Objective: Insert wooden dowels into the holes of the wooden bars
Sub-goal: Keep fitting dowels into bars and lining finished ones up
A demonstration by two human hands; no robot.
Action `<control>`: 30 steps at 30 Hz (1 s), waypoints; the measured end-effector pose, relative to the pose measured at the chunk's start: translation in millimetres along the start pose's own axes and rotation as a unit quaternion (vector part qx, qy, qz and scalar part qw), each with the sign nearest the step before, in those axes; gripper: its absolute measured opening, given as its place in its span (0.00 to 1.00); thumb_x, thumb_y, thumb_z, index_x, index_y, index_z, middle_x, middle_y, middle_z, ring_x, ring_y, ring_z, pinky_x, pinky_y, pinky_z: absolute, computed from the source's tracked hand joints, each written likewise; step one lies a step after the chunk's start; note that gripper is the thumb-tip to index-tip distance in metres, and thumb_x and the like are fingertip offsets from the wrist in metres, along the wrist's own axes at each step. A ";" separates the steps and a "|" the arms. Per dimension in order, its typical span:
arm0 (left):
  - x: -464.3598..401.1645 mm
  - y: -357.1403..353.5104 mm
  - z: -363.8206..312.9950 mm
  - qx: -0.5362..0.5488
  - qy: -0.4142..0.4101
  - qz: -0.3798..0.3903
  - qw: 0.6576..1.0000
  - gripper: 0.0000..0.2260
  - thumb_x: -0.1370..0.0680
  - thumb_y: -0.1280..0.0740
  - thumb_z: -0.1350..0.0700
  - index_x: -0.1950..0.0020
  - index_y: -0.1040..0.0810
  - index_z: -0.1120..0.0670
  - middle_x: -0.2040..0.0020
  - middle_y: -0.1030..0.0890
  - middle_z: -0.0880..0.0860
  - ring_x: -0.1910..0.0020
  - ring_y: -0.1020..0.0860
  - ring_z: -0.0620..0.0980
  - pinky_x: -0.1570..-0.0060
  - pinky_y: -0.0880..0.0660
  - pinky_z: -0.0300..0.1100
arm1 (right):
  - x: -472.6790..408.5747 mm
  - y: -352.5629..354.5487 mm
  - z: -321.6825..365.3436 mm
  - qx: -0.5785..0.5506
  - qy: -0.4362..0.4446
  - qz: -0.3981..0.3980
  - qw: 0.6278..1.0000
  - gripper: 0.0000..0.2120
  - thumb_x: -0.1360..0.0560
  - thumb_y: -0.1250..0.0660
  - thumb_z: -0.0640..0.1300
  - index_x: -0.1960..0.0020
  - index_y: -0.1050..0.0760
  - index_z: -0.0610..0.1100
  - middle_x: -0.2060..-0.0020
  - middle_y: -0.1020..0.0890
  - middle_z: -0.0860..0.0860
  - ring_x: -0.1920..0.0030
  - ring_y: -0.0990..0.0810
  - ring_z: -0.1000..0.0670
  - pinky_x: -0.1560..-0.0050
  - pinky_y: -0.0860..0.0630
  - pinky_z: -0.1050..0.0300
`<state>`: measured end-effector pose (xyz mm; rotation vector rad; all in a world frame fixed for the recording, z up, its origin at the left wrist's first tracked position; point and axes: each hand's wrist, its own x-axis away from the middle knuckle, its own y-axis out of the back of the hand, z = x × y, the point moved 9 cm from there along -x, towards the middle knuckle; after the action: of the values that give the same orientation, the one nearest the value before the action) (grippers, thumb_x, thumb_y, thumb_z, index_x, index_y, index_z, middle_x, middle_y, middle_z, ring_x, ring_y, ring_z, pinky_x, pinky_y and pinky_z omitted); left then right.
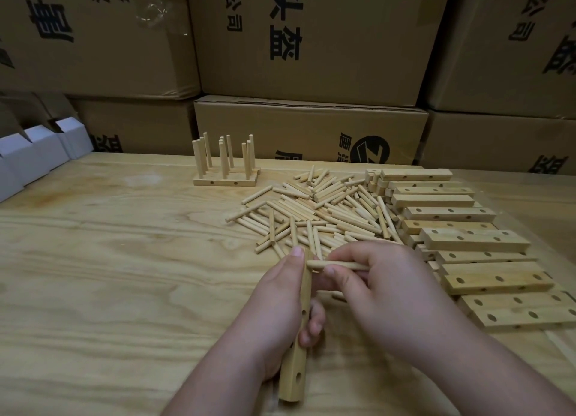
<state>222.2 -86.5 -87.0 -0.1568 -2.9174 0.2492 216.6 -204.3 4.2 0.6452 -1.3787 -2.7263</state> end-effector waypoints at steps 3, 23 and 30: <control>-0.4 -0.8 -0.1 -0.012 -0.002 0.013 1.000 0.28 0.15 0.52 0.41 0.41 0.24 0.62 0.76 0.21 0.49 0.84 0.33 0.46 0.81 0.37 0.34 | -1.1 0.7 -0.6 -0.030 -0.002 0.026 0.999 0.10 0.23 0.29 0.50 0.62 0.23 0.62 0.61 0.20 0.74 0.57 0.21 0.70 0.60 0.26 0.74; 1.3 -2.1 -0.6 -0.021 -0.004 0.017 1.000 0.27 0.15 0.51 0.42 0.43 0.25 0.63 0.78 0.25 0.50 0.84 0.34 0.46 0.80 0.37 0.33 | 1.1 4.8 2.5 -0.007 0.003 -0.010 1.000 0.03 0.25 0.29 0.49 0.55 0.17 0.54 0.64 0.16 0.61 0.59 0.18 0.61 0.58 0.20 0.58; 0.8 -0.3 0.7 -0.030 -0.002 0.026 0.999 0.28 0.15 0.51 0.40 0.45 0.23 0.62 0.79 0.27 0.54 0.83 0.34 0.48 0.80 0.37 0.33 | -1.1 -1.4 -4.3 -0.070 -0.014 0.026 0.997 0.05 0.25 0.32 0.50 0.55 0.17 0.52 0.62 0.15 0.60 0.58 0.15 0.60 0.54 0.17 0.51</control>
<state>221.3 -86.8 -87.4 -0.2432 -2.9281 0.1703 219.4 -206.5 1.2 0.5557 -1.1783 -2.7695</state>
